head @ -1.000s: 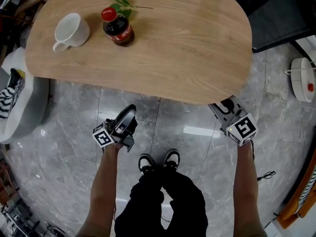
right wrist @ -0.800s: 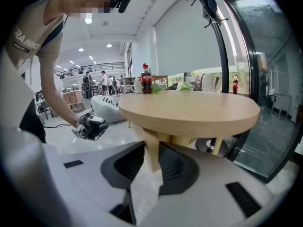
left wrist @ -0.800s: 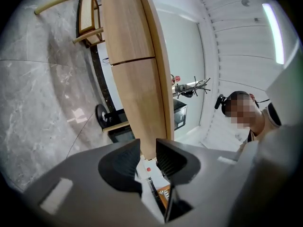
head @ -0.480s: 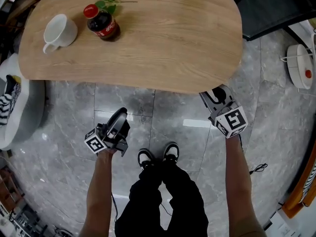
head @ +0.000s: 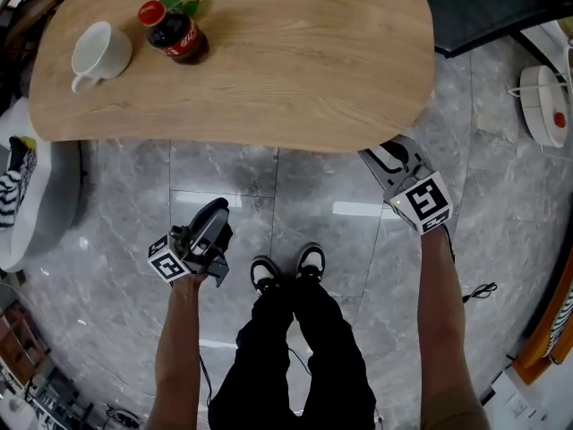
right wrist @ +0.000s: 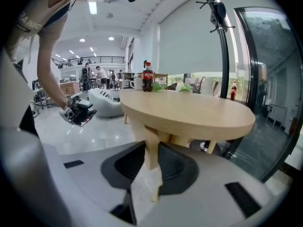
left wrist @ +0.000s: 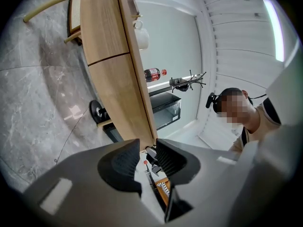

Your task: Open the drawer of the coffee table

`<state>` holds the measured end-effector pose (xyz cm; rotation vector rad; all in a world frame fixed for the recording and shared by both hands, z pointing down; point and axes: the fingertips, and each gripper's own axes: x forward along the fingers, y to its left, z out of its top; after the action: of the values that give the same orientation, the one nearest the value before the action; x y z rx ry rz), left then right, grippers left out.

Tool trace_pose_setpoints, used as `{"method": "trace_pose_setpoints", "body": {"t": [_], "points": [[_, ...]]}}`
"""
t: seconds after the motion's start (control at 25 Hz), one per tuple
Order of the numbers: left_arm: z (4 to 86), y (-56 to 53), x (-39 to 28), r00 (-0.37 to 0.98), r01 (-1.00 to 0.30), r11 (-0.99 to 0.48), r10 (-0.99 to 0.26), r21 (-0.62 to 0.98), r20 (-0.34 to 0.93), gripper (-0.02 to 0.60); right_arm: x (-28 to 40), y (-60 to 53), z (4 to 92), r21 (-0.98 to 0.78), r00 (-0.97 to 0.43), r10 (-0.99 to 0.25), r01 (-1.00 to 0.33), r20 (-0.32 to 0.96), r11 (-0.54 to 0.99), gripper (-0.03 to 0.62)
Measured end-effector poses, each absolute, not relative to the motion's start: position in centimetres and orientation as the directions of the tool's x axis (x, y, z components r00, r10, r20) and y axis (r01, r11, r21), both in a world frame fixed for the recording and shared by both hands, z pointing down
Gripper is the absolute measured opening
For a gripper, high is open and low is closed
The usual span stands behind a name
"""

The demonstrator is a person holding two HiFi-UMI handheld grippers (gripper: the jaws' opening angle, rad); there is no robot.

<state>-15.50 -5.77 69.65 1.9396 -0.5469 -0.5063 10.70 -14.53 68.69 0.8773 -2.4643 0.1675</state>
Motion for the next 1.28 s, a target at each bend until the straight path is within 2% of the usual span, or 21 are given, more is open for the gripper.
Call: {"method": "trace_pose_setpoints", "body": {"t": [0.28,0.52,0.84,1.28], "points": [[69.0,-4.0,-15.5,0.82,-0.126,-0.382,-0.559,0.915,-0.12,0.092,10.6,-14.1,68.9,0.034,-0.654,-0.507,-0.594,0.561,0.804,0.081],[68.8,-4.2,-15.4,0.819,-0.154,-0.381,-0.566,0.912,-0.097,0.092,10.7,-13.9,68.9,0.024,-0.658,-0.5,-0.591,0.563,0.806,0.078],[68.6,-4.7,-16.1,0.811,-0.196,-0.396,-0.58,0.897,-0.079,0.092,10.3,-13.0,68.9,0.04,-0.669,-0.44,-0.524,0.599,0.851,0.072],[69.0,-3.9,-16.0,0.816,-0.235,-0.388,-0.577,0.891,-0.036,0.092,10.1,-12.9,69.0,0.038,-0.68,-0.468,-0.544,0.565,0.838,0.072]]}}
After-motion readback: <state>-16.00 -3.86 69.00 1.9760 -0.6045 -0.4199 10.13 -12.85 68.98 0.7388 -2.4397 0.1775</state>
